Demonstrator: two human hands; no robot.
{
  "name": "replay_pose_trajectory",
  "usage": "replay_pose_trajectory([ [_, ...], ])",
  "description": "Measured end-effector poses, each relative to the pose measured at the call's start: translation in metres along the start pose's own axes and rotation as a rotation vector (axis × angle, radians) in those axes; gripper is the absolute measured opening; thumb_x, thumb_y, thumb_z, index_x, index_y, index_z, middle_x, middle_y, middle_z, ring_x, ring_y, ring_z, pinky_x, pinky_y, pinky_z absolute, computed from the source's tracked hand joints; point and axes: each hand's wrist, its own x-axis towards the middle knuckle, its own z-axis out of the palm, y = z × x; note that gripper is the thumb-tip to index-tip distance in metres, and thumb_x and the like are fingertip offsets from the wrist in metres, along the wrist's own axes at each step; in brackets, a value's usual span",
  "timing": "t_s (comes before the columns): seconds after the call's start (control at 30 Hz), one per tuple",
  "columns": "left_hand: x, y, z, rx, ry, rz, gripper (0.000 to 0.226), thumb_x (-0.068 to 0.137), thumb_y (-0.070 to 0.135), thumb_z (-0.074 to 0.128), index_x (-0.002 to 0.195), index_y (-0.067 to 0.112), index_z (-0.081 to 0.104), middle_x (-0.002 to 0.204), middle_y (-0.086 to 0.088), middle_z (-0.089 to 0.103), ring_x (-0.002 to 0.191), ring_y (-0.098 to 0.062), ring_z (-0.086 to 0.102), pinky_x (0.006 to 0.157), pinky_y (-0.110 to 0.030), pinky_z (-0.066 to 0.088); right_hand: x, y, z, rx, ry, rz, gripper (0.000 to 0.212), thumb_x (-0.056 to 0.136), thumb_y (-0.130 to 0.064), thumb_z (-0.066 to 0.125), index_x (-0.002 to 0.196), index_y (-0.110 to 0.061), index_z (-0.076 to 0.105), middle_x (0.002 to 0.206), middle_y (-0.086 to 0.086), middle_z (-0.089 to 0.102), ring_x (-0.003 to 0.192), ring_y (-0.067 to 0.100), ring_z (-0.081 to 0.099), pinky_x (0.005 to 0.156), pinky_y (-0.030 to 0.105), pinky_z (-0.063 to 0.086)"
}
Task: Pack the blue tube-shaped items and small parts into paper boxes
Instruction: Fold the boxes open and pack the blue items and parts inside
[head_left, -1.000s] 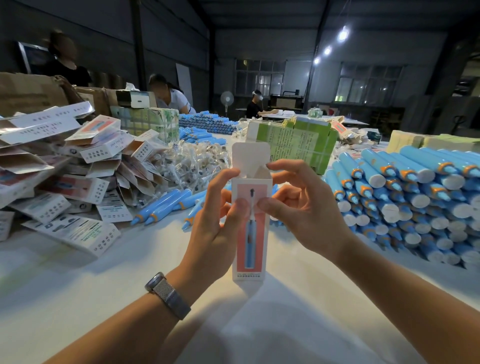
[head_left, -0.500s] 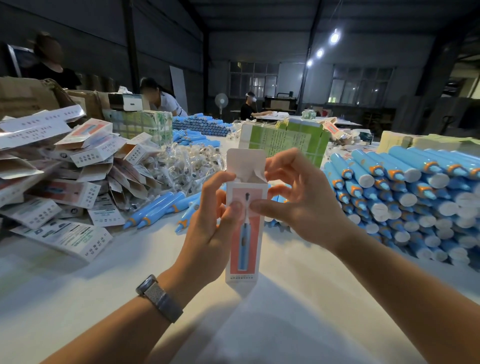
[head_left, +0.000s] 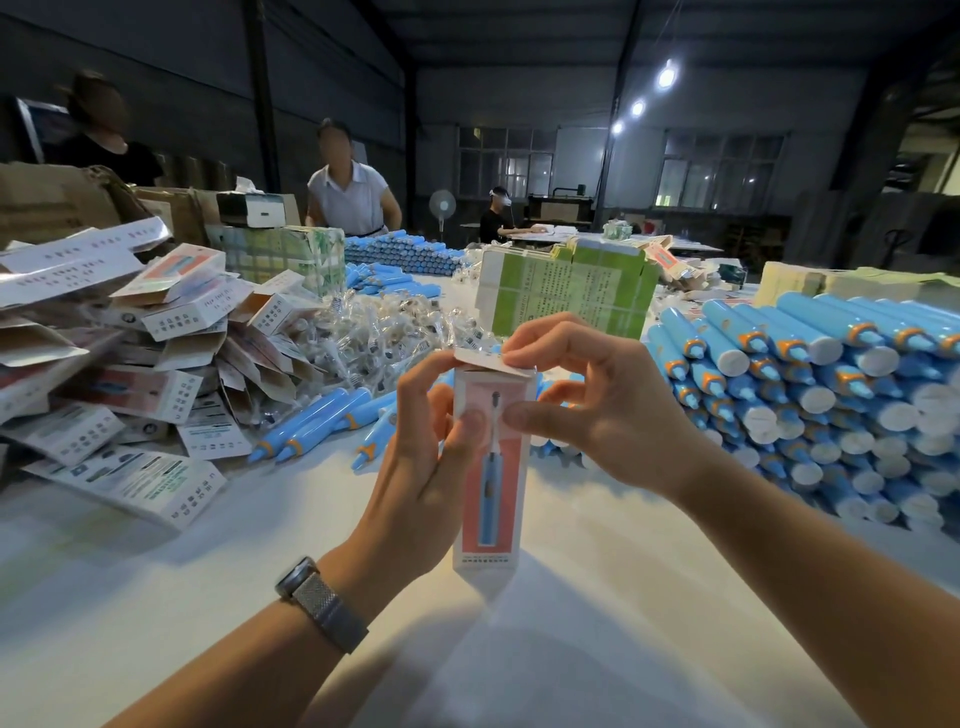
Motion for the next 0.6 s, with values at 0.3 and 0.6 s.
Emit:
replay_pose_trajectory([
  [0.3,0.001,-0.003,-0.002,-0.056,0.022,-0.031,0.032,0.097,0.043,0.048,0.124,0.056,0.037,0.108,-0.021,0.060,0.096,-0.047,0.057,0.086,-0.069,0.047,-0.001,-0.001,-0.001,-0.006,0.020,0.008,0.023,0.071,-0.021,0.080,0.090,-0.024,0.068,0.108,-0.007,0.063,0.101,0.034,0.061,0.064,0.026,0.048],
  [0.6,-0.002,0.001,0.001,0.011,0.011,0.000,0.030,0.098,0.043,0.044,0.123,0.059,0.042,0.108,-0.008,0.063,0.098,-0.040,0.059,0.084,-0.062,0.050,-0.001,-0.012,0.002,-0.054,0.081,0.000,0.007,0.080,-0.021,0.074,0.077,-0.017,0.070,0.095,-0.001,0.066,0.090,0.024,0.065,0.070,0.054,0.053],
])
